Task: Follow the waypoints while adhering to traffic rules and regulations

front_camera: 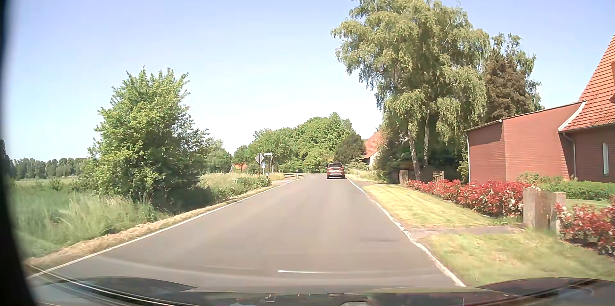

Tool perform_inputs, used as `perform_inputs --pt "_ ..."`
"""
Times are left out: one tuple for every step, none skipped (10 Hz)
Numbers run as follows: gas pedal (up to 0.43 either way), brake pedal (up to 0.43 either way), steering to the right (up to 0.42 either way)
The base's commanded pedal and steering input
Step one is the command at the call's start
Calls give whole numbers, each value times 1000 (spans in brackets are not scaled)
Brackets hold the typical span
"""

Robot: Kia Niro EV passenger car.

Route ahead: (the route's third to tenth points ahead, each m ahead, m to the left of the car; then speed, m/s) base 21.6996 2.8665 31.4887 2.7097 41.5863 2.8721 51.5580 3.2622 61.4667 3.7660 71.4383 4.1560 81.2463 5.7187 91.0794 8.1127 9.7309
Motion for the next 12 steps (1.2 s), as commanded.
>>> perform_inputs --pt "500 0 4" --pt "500 0 4" --pt "500 0 4" --pt "500 0 4" --pt "500 0 3" --pt "500 0 3" --pt "488 0 3" --pt "488 0 3" --pt "488 0 3" --pt "461 0 2" --pt "461 0 3" --pt "461 0 3"
